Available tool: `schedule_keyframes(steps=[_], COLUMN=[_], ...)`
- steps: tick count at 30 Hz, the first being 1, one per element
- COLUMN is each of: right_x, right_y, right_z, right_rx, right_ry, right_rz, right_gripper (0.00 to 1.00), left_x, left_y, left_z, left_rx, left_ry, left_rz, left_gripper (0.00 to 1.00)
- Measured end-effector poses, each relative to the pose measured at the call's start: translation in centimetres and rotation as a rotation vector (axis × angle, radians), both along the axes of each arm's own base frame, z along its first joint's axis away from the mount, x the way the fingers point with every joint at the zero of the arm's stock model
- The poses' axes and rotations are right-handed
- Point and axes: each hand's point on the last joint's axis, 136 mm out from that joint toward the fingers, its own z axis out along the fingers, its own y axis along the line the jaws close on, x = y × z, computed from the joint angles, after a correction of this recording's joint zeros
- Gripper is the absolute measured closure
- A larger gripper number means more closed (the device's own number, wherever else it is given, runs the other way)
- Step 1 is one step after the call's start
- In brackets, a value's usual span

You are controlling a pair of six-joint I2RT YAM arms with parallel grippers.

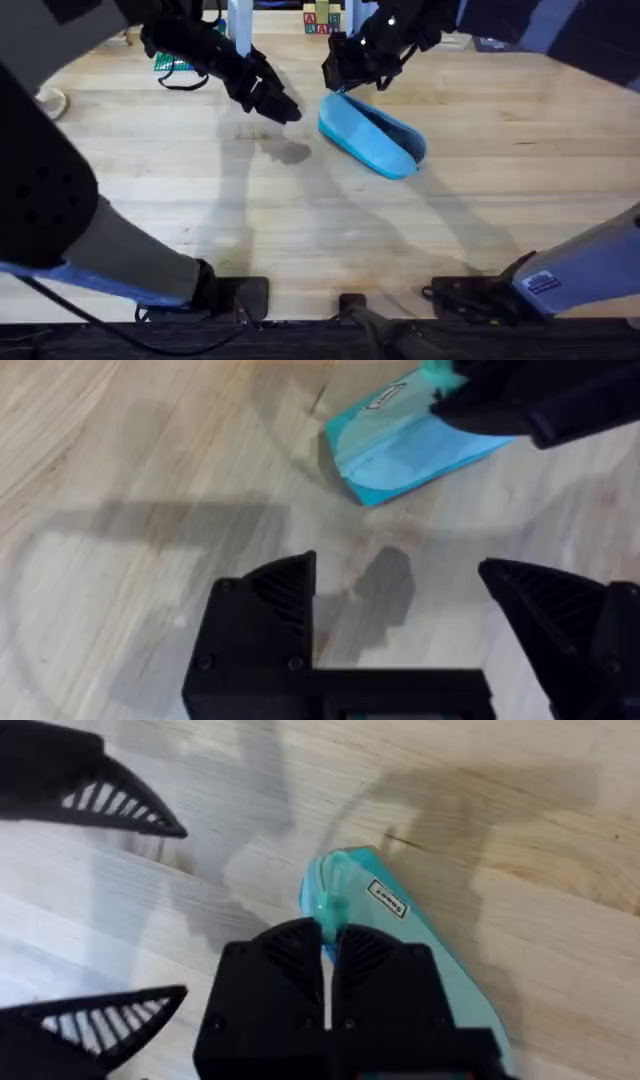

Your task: Unzip the bag, pick up the pens from the table one at a time and place them inside, then zip the bag closed.

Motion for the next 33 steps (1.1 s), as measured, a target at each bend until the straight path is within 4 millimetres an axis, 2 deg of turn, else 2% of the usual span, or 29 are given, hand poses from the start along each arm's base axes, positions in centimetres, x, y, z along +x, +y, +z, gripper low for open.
schedule_keyframes(steps=[6,8,15,26,33], right_x=[0.0,0.0,0.0,0.0,0.0], right_y=[0.0,0.0,0.0,0.0,0.0], right_z=[0.0,0.0,0.0,0.0,0.0], right_rx=[0.0,0.0,0.0,0.0,0.0], right_ry=[0.0,0.0,0.0,0.0,0.0], right_rz=[0.0,0.0,0.0,0.0,0.0], right_gripper=[0.969,0.969,0.969,0.969,0.969], left_x=[1.6,1.7,1.5,2.7,3.0], left_y=[-0.5,-1.5,-3.2,-3.9,-4.1], left_z=[-0.8,-0.3,-0.1,-1.6,-2.0], left_rx=[-0.033,-0.104,-0.276,-0.538,-0.572], left_ry=[-0.071,-0.181,-0.334,-0.403,-0.409], left_rz=[-0.038,-0.157,-0.321,-0.32,-0.318], left_gripper=[0.006,0.006,0.007,0.008,0.009])
